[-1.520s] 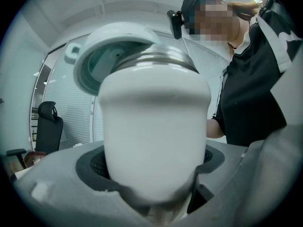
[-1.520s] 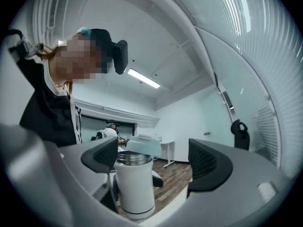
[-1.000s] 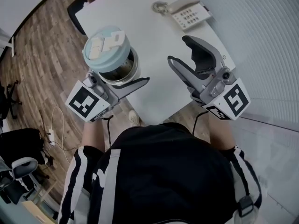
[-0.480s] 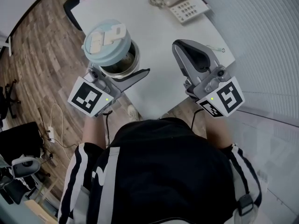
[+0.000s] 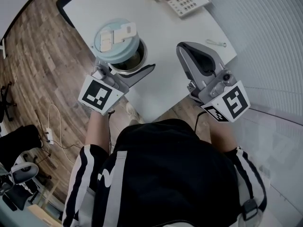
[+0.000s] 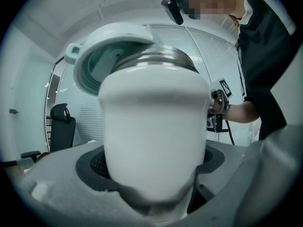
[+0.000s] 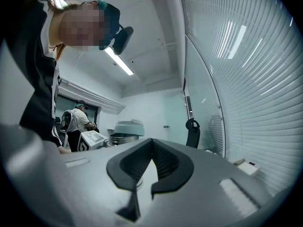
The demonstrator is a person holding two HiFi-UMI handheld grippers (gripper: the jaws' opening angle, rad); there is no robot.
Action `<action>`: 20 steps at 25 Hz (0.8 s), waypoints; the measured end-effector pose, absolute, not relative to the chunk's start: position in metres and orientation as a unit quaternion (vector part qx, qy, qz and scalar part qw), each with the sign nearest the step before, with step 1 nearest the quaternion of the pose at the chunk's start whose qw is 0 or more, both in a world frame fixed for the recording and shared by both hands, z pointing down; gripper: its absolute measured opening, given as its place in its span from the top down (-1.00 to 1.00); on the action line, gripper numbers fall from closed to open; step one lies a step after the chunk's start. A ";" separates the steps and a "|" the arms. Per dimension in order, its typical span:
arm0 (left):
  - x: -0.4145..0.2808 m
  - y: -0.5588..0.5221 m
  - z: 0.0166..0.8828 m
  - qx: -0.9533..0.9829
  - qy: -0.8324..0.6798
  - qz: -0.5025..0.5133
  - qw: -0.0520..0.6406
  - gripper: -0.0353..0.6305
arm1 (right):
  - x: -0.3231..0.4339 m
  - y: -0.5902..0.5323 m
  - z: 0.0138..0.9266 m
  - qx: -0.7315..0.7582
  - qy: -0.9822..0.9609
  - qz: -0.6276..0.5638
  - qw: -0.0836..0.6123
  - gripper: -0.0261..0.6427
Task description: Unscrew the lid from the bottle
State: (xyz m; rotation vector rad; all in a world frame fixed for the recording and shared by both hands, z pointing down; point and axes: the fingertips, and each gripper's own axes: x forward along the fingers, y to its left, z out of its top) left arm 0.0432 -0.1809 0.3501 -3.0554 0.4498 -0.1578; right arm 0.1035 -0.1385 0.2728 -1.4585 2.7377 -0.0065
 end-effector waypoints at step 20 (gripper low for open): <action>0.050 -0.207 0.425 -0.981 0.189 -0.049 -0.008 -0.47 | 0.107 -0.145 0.296 -0.485 0.874 -0.022 -0.002 0.93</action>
